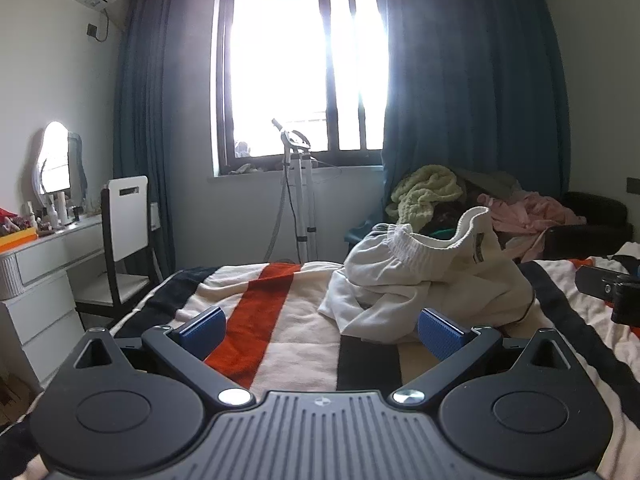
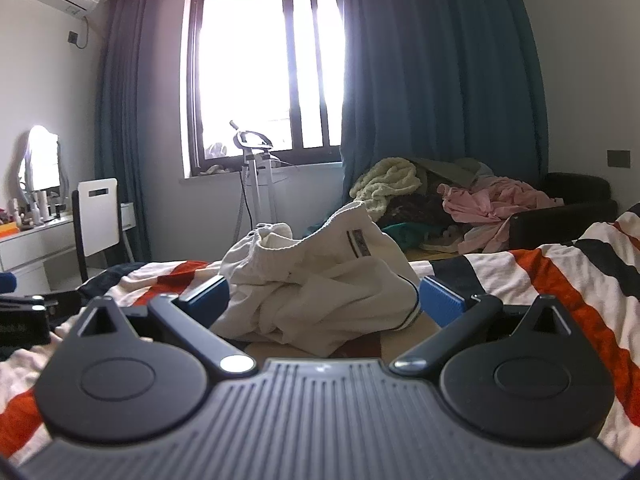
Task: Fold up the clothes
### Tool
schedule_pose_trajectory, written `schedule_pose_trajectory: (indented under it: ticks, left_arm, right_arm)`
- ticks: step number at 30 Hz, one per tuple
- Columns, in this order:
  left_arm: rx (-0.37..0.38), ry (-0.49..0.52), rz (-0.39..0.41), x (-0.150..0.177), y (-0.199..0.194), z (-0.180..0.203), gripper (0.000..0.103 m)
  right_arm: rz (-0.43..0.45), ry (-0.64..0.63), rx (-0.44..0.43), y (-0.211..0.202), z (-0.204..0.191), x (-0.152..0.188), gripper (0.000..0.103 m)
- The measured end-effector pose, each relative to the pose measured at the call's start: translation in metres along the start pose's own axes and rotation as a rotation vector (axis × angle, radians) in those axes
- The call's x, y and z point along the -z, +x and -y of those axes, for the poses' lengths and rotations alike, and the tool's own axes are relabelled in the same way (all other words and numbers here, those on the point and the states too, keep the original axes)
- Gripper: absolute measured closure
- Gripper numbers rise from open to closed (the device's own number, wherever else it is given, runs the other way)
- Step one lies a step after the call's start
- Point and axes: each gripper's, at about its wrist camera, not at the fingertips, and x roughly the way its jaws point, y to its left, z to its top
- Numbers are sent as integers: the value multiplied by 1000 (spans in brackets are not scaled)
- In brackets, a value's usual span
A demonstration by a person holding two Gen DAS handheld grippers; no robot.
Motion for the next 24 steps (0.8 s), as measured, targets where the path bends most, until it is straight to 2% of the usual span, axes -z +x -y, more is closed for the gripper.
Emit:
schedule_pose_trajectory:
  ticks: [11, 24]
  left_arm:
    - [20, -13, 9, 2, -6, 1, 0]
    - [-18, -12, -10, 0, 0, 0, 0]
  right_arm:
    - [16, 5, -2, -3, 1, 2, 0]
    - [6, -7, -6, 0, -1, 4, 0]
